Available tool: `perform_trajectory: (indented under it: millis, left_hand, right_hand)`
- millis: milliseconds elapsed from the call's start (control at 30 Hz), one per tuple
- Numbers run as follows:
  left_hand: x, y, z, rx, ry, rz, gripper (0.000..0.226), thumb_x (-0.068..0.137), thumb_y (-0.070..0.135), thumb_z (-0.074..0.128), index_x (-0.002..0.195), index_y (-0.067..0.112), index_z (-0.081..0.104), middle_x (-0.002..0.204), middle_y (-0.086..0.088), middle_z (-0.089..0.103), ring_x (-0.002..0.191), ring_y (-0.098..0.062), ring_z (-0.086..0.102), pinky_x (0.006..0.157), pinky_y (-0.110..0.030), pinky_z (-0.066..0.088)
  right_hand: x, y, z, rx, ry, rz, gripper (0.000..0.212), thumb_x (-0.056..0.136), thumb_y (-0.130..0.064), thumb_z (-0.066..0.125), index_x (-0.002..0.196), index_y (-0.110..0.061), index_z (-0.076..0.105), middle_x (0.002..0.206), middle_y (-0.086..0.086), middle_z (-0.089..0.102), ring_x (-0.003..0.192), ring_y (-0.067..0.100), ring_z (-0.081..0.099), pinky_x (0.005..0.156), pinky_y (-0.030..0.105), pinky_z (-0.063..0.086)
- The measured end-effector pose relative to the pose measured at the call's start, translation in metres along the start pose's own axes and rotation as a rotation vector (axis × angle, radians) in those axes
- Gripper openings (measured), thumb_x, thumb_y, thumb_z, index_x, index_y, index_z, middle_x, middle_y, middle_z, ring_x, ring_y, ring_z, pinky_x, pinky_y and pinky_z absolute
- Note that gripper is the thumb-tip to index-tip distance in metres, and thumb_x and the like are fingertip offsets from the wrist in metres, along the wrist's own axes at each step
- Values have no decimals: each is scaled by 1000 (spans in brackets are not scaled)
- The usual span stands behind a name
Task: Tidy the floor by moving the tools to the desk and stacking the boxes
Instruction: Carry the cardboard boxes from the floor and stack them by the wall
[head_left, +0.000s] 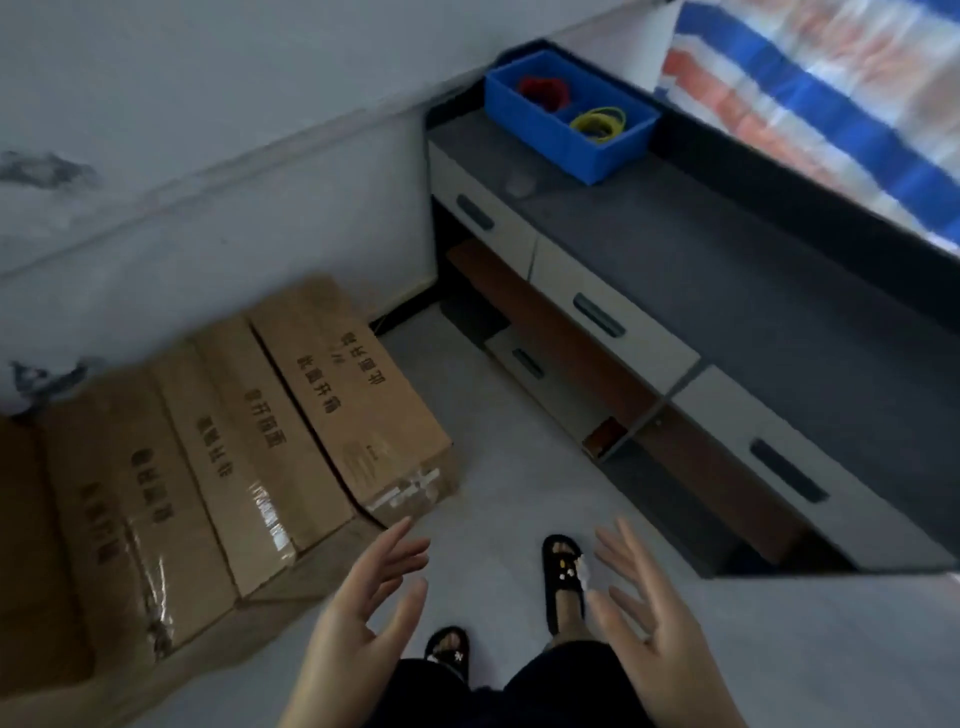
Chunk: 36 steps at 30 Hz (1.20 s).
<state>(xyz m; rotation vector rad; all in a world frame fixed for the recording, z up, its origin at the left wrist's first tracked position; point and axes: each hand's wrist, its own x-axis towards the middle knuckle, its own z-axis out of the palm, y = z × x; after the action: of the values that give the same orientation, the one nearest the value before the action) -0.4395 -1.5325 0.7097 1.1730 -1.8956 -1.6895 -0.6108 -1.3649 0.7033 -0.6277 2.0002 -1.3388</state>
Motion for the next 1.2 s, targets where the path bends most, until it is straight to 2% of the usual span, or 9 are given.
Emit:
perform_trajectory:
  millis: [100, 200, 300, 367, 500, 633, 700, 900, 1200]
  left_hand:
    - [-7, -4, -9, 12, -143, 32, 41, 79, 29, 62, 118, 37, 51, 103, 21, 68, 102, -2, 63, 91, -32, 49]
    - [-18, -4, -7, 41, -288, 69, 40, 79, 22, 60, 116, 36, 52, 102, 19, 69, 100, -5, 65, 89, -33, 51]
    - [-28, -5, 4, 77, -473, 106, 38, 82, 21, 61, 115, 37, 51, 103, 21, 67, 99, -2, 65, 90, -31, 51]
    - [-39, -4, 18, 91, -575, 155, 38, 79, 35, 63, 115, 36, 52, 105, 19, 67, 98, -2, 65, 87, -22, 51]
    - [-77, -4, 53, 143, -794, 269, 48, 86, 3, 61, 115, 43, 60, 102, 7, 71, 95, -2, 65, 83, -12, 49]
    - [-148, -15, 87, 208, -1043, 360, 46, 73, 34, 64, 103, 68, 53, 105, 21, 66, 97, -2, 65, 86, -15, 49]
    - [-196, -25, 104, 228, -1170, 378, 48, 71, 36, 61, 102, 71, 50, 105, 24, 65, 98, -2, 64, 89, -17, 49]
    - [-353, -64, 143, 291, -1570, 461, 52, 73, 28, 57, 98, 73, 49, 101, 28, 65, 94, 3, 64, 81, -6, 46]
    - [-496, -99, 189, 426, -1941, 576, 47, 63, 52, 54, 106, 70, 48, 102, 25, 67, 96, -1, 66, 84, -11, 48]
  right_hand:
    - [-52, 3, 12, 87, 213, 62, 73, 58, -73, 67, 122, -70, 32, 122, -39, 51, 115, -13, 50, 86, 9, 46]
    - [-102, 11, 21, 135, 395, 113, 63, 68, -42, 65, 109, -79, 35, 119, -32, 58, 112, -11, 53, 91, 16, 47]
    - [-151, 22, 28, 172, 564, 143, 59, 64, -59, 66, 110, -79, 35, 118, -35, 56, 111, -10, 55, 87, 14, 48]
    - [-184, 29, 32, 190, 694, 157, 57, 74, -52, 68, 113, -76, 35, 119, -37, 54, 110, -9, 56, 87, 15, 49]
    - [-259, 41, 44, 224, 929, 216, 59, 79, -44, 68, 120, -68, 33, 119, -39, 53, 109, -11, 55, 86, 16, 49]
    - [-357, 63, 65, 272, 1140, 332, 64, 82, -21, 66, 130, -51, 38, 119, -38, 52, 108, -11, 55, 95, 26, 48]
    - [-414, 74, 76, 277, 1255, 384, 64, 83, -13, 65, 129, -46, 37, 119, -38, 51, 107, -12, 56, 94, 28, 49]
    - [-580, 101, 126, 310, 1626, 517, 72, 84, -10, 64, 122, -65, 37, 116, -39, 55, 105, -11, 58, 87, 14, 49]
    - [-698, 131, 184, 521, 1956, 684, 82, 83, -8, 65, 103, -81, 36, 110, -40, 56, 102, -11, 58, 79, 5, 46]
